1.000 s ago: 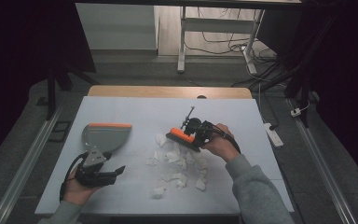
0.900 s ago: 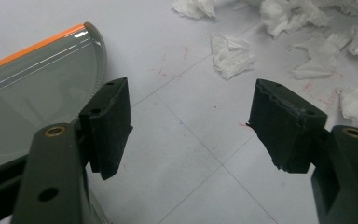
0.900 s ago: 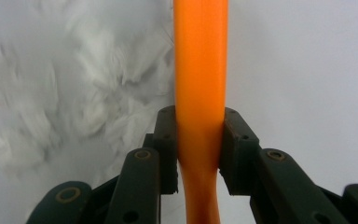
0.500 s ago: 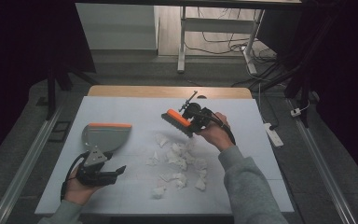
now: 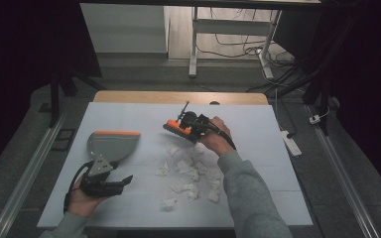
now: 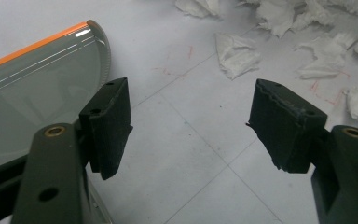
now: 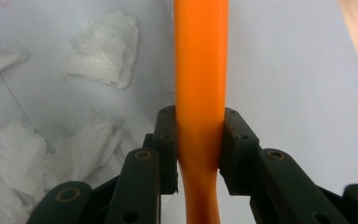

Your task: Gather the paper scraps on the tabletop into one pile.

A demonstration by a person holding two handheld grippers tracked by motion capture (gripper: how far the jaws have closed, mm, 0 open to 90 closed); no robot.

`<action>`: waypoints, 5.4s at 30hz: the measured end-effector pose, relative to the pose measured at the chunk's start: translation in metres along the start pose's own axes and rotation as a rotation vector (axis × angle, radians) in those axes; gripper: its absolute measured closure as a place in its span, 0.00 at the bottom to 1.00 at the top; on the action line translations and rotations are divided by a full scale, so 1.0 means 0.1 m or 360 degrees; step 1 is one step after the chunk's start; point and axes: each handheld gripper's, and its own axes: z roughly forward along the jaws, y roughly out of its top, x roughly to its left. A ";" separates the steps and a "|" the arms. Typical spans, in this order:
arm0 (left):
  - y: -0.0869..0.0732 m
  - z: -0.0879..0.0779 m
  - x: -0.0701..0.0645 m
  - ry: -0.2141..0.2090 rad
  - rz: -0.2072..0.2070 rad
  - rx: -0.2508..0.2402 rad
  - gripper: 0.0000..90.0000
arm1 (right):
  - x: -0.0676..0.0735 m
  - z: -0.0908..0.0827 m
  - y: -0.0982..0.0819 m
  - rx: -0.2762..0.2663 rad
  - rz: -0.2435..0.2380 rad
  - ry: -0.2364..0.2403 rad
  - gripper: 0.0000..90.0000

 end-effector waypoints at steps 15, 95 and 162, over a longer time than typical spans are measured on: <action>0.01 -0.01 -0.02 0.0010 0.0004 -0.0002 0.34 | 0.49 -0.36 -0.21 -0.0047 -0.0339 0.0152 0.79; -0.01 -0.02 -0.02 0.0024 -0.0015 0.0002 0.34 | 0.47 -1.04 -1.70 -0.0136 0.0602 0.0143 0.79; -0.09 -0.12 0.16 0.0073 -0.0089 -0.0028 0.35 | 1.54 -1.00 -0.87 -0.0405 -0.0068 0.0565 0.79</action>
